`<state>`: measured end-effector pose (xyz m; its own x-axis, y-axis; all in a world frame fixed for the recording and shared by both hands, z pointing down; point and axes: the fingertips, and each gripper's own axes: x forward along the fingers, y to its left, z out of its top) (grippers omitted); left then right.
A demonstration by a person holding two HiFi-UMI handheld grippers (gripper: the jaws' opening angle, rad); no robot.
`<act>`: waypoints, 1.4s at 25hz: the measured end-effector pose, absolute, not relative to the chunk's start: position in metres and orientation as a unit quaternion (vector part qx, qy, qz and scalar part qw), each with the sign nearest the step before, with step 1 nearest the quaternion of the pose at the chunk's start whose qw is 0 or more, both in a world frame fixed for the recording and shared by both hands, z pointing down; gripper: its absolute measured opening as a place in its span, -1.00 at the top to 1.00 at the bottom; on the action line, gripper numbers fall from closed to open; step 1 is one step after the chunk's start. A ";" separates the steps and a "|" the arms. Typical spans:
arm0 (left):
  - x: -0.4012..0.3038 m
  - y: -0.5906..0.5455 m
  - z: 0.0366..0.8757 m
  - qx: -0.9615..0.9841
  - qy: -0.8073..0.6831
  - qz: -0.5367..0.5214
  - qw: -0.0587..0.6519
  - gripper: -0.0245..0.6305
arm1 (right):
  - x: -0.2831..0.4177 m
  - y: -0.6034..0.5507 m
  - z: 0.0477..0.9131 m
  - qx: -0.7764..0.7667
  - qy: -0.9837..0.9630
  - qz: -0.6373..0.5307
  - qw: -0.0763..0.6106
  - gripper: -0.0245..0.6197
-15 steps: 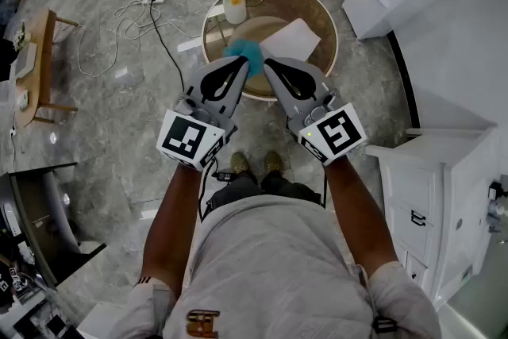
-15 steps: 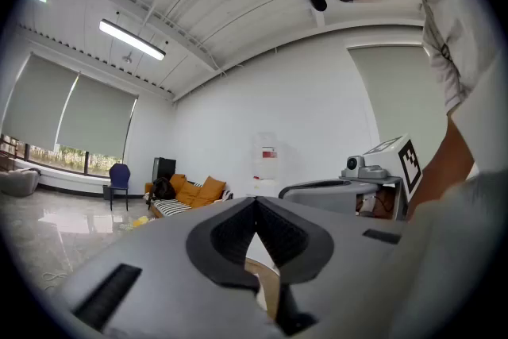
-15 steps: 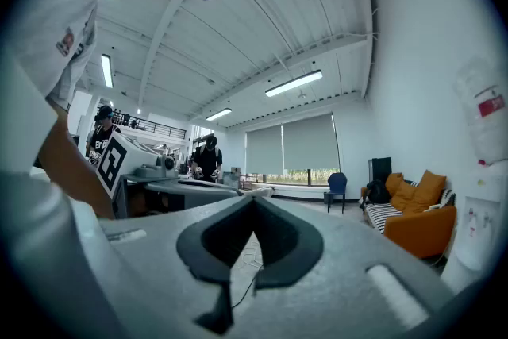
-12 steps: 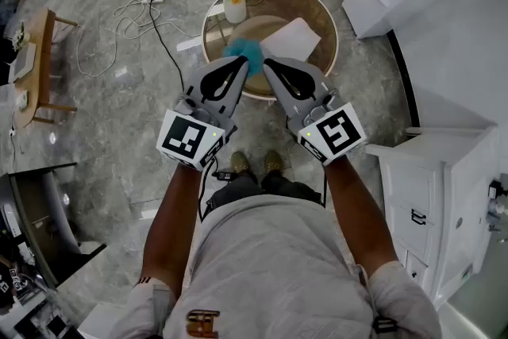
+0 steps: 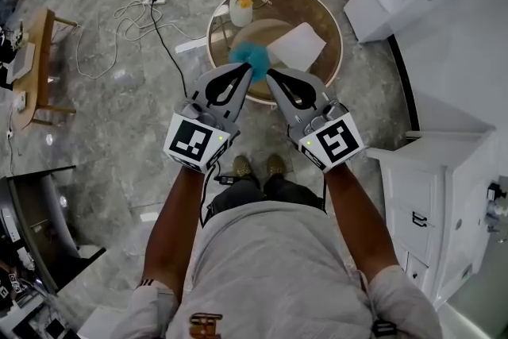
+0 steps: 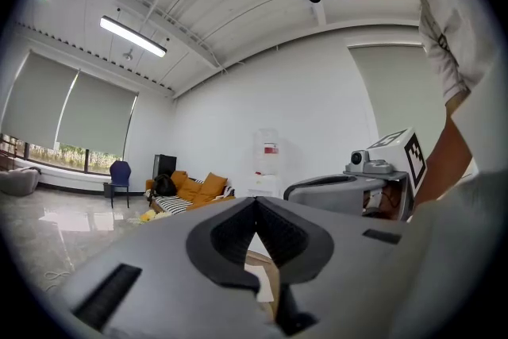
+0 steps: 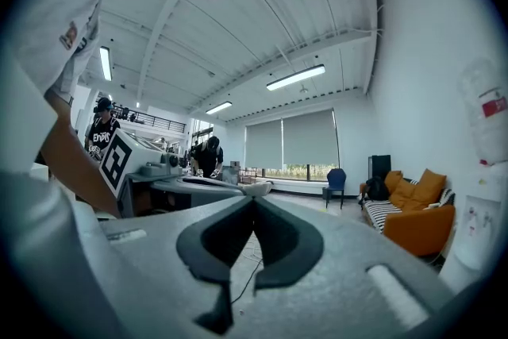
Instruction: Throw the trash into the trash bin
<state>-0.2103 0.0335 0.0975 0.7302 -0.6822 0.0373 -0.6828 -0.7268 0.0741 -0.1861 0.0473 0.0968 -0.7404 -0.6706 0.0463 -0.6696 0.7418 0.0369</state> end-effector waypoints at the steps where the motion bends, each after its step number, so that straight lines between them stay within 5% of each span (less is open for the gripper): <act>1: -0.213 0.031 0.101 0.929 -0.367 0.006 0.042 0.93 | -0.189 0.046 0.102 0.361 -0.932 -0.007 0.033 0.92; 23: -0.251 -0.037 0.240 0.929 -0.354 0.087 0.062 0.93 | -0.203 -0.027 0.251 0.399 -0.898 0.031 0.182 0.91; 35: -0.246 -0.080 0.332 0.918 -0.358 0.140 0.098 0.93 | -0.204 -0.066 0.357 0.376 -0.891 0.076 0.245 0.45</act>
<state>-0.2460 -0.0803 0.3318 0.7044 -0.6299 0.3272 -0.6846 -0.7246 0.0789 -0.2041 -0.0658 0.3568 -0.5978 -0.6318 0.4934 -0.7065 0.7061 0.0483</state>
